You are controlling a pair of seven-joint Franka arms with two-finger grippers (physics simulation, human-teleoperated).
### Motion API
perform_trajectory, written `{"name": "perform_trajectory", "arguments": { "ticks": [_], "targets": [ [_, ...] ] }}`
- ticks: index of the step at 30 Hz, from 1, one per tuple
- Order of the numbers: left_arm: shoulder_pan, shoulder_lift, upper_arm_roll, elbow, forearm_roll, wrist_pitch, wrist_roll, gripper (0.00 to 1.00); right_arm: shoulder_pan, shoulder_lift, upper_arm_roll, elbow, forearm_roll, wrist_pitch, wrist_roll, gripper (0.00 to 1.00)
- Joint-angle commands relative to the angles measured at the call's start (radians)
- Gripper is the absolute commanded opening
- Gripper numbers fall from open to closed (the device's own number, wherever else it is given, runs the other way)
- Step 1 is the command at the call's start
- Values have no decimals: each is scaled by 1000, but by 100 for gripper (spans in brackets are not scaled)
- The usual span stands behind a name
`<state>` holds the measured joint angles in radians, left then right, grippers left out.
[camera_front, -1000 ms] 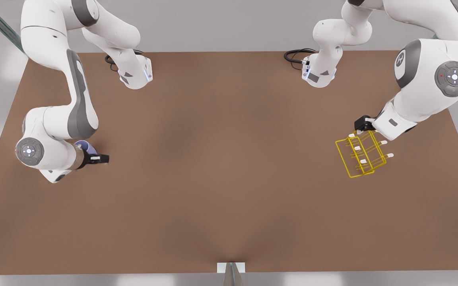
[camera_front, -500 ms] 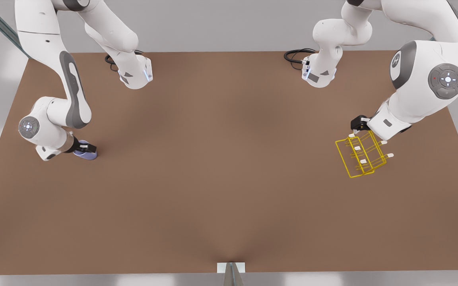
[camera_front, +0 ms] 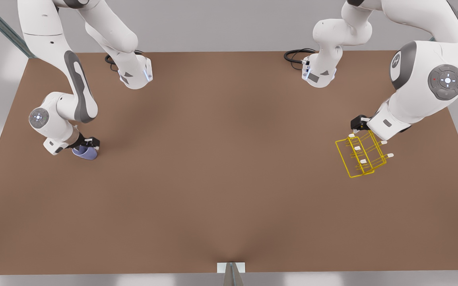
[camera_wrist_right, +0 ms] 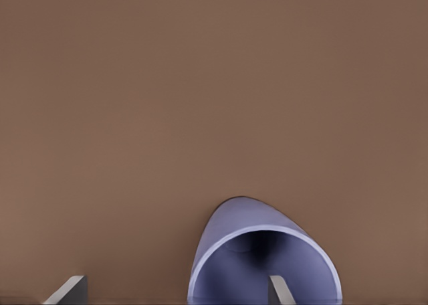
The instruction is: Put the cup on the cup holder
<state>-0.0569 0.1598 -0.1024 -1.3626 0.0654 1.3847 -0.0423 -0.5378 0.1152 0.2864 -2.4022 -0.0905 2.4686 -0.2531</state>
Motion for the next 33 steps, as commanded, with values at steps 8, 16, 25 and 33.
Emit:
{"name": "perform_trajectory", "arguments": {
  "ticks": [8,16,25,33],
  "targets": [
    [0,1,0,0,1,-7,2,100,-10,24,-1,3,-26,38,-166,100],
    [0,4,0,0,1,-7,2,100,-13,64,-1,3,-32,53,-158,100],
    [-9,4,0,0,1,-12,1,100,-16,113,-1,8,-34,73,-157,60],
    [-9,4,0,0,1,-15,2,100,-24,109,-1,84,-163,-28,-158,21]
  ]
}}
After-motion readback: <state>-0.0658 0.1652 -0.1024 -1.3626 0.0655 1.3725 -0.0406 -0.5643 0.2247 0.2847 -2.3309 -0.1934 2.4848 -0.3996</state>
